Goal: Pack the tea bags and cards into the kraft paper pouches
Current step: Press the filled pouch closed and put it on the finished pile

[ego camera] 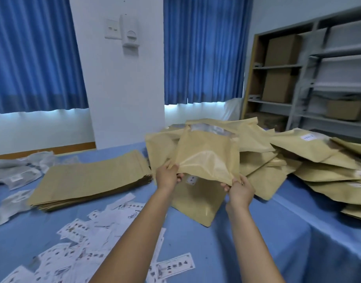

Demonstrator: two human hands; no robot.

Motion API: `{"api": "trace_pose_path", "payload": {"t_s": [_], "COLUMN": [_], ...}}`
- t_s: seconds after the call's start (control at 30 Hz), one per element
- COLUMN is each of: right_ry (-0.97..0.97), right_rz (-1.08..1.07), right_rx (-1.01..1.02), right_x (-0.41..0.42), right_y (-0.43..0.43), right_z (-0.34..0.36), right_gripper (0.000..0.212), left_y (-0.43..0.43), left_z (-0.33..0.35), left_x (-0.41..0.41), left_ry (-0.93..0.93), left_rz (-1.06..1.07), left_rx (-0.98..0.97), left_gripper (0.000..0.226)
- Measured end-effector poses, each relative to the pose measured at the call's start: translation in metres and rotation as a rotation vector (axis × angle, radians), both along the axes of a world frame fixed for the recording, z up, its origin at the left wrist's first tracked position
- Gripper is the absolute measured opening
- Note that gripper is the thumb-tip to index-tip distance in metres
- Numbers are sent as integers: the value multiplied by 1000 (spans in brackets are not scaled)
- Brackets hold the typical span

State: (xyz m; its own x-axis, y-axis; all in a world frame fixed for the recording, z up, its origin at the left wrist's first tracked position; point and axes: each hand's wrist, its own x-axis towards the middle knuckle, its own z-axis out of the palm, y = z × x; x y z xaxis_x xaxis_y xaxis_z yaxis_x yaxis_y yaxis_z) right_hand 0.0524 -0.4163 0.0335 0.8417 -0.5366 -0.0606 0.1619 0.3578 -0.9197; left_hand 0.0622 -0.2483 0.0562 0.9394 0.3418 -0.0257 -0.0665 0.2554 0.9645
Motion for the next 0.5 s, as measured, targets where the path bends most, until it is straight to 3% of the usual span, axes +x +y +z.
{"api": "trace_pose_path", "payload": {"t_s": [0.13,0.23,0.3,0.37,0.43,0.5], "right_ry": [-92,-368,-379,-322,-259,-200], "right_rz": [-28,203,343,437,474,504], "right_rx": [187,502,623,578,477,404], "right_x": [34,71,92,100,100,96], "right_y": [-25,-33,-34,-21,2,29], "right_z": [32,70,87,87,72,52], "right_gripper": [28,34,50,43,23,22], "left_y": [-30,-42,-48,-52,-51,-46], "left_z": [36,74,85,83,71,59], "left_x": [32,55,59,55,54,52], "left_ry": [-56,-81,-37,-10,-26,-24], "left_rz": [-163,-459,-593,-645,-669,-665], "left_rx": [-163,-389,-240,44,147,149], "left_gripper": [44,45,64,76,69,61]}}
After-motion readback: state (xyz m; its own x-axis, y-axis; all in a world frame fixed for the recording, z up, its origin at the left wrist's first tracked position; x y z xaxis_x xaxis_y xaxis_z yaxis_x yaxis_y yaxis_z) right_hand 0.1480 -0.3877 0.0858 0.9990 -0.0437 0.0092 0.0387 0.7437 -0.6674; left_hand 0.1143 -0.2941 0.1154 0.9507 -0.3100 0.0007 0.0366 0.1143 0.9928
